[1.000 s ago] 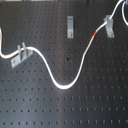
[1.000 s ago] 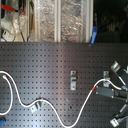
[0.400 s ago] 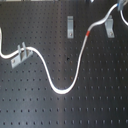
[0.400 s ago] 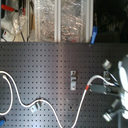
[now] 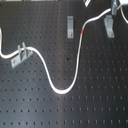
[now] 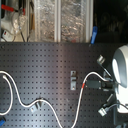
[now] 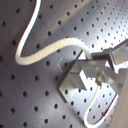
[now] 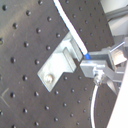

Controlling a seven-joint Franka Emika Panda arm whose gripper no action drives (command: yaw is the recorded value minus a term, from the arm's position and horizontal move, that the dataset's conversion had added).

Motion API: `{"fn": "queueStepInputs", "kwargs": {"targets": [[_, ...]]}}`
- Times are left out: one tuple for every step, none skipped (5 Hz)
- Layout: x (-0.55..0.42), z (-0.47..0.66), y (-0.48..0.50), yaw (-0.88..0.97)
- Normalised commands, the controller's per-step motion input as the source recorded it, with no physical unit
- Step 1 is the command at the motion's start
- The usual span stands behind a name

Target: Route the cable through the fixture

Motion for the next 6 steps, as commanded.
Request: {"fn": "queueStepInputs", "kwargs": {"targets": [[-0.195, 0.06, 0.285, 0.05], [-0.171, -0.01, 0.38, 0.13], [-0.081, 0.0, 0.319, 0.13], [-0.138, 0.0, 0.206, 0.1], [-0.122, 0.0, 0.072, 0.06], [-0.159, 0.0, 0.063, 0.02]]}}
